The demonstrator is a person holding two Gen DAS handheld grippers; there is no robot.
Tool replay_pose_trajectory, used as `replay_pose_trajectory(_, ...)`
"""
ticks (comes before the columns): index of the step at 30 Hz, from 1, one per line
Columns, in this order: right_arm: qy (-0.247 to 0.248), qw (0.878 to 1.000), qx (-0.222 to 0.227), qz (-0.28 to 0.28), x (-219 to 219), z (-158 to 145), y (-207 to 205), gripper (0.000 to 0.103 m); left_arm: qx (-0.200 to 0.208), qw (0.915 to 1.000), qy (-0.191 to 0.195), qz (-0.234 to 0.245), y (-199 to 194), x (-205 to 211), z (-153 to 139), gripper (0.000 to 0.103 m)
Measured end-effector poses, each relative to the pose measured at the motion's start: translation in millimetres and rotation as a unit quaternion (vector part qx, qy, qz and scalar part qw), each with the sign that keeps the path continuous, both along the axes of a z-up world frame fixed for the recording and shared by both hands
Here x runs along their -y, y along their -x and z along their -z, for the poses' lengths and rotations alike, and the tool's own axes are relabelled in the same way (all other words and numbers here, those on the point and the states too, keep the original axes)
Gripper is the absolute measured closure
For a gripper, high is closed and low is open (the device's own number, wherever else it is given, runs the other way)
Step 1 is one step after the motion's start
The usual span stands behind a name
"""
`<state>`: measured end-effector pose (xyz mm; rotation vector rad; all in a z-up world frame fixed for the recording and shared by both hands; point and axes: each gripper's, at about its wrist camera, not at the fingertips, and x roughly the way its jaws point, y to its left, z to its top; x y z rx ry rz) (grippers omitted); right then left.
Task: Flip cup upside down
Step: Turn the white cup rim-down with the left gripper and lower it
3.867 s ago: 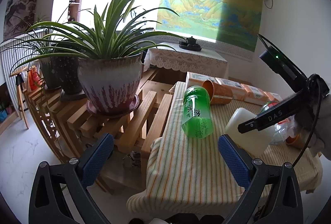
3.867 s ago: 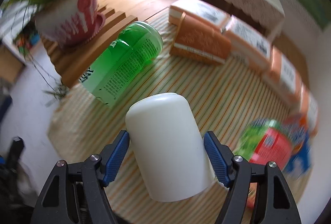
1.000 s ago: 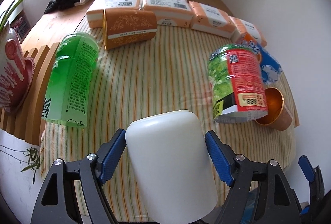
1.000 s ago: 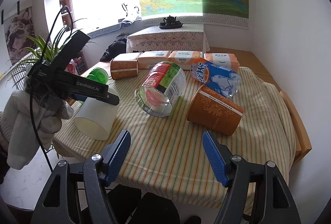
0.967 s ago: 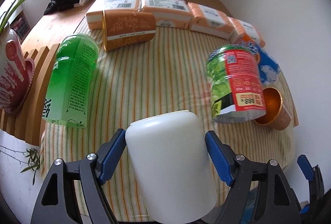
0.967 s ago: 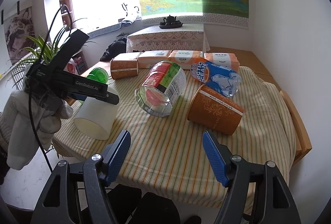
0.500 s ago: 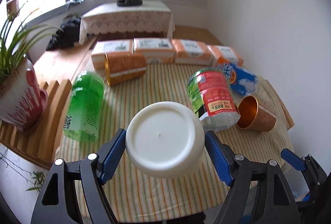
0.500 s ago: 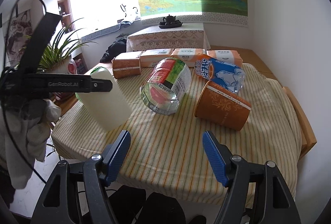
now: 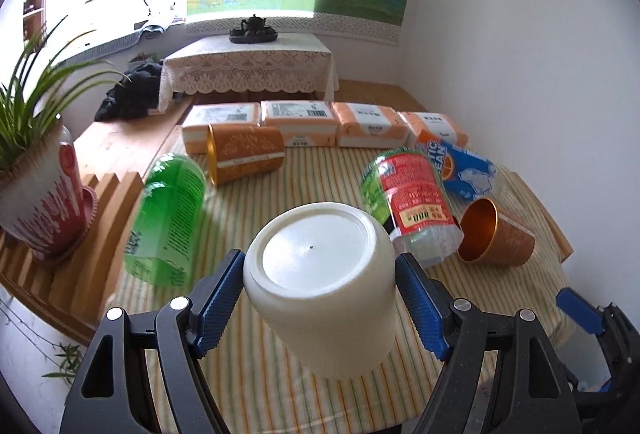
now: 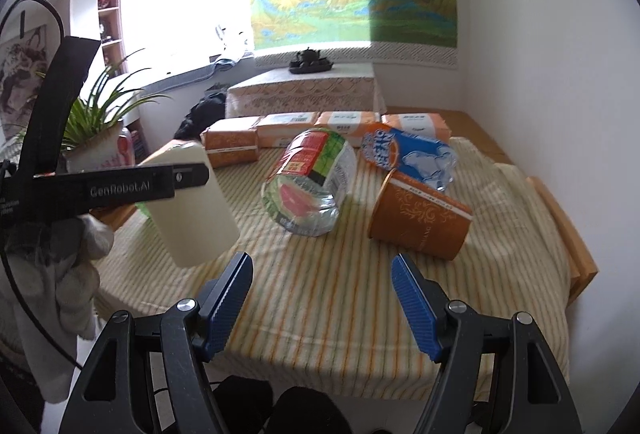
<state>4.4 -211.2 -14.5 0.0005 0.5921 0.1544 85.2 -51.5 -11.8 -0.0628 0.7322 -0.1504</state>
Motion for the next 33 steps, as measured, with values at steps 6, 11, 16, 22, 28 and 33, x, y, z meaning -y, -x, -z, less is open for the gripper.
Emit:
replay_pose_trajectory(6, 0.012, 0.999, 0.020, 0.022, -4, 1, 5, 0.035, 0.013, 0.9999, -0.009, -0.001, 0, 5, 9, 0.024)
replay_pose_trajectory(11, 0.011, 0.999, 0.021, 0.027, -7, 3, 5, 0.035, 0.020, 0.9998, 0.002, -0.007, 0, 4, 11, 0.024)
replay_pose_trajectory(16, 0.009, 0.999, 0.018, 0.028, -10, 4, 4, 0.035, 0.027, 0.9996, -0.001, -0.007, -1, 6, 12, 0.024)
replay_pose_trajectory(22, 0.009, 0.999, 0.020, 0.029, -11, 3, 3, 0.035, 0.030, 0.9995, 0.001, -0.005, -3, 7, 13, 0.024)
replay_pose_trajectory(28, 0.011, 0.999, 0.019, 0.031, -12, 4, 1, 0.035, 0.033, 0.9994, -0.002, -0.003, -4, 8, 13, 0.024)
replay_pose_trajectory(33, 0.009, 0.999, 0.015, 0.031, -12, 6, 1, 0.035, 0.038, 0.9993, -0.003, -0.002, -4, 7, 15, 0.024)
